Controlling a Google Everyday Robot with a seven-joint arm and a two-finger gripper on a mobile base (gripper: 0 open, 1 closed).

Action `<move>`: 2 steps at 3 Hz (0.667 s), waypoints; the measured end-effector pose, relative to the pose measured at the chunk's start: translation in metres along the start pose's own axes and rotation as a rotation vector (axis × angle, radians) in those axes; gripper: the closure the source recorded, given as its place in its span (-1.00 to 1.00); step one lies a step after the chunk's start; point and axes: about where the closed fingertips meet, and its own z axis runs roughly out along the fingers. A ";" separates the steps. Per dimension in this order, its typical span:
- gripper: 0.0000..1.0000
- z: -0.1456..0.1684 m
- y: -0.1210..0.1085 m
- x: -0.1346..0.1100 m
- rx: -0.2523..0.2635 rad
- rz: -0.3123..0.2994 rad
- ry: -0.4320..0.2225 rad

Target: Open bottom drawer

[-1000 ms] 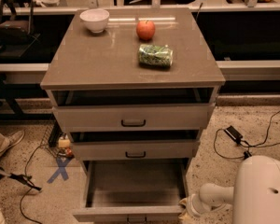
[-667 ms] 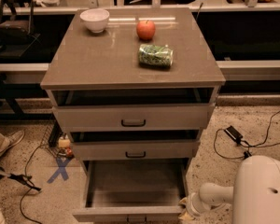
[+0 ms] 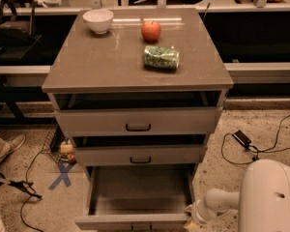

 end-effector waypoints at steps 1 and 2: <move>-0.98 -0.014 -0.014 -0.014 0.017 -0.043 -0.012; -1.00 -0.040 -0.029 -0.030 0.058 -0.087 -0.038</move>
Offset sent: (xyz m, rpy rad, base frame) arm 0.0579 0.0030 0.0922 0.0411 -0.1817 0.0821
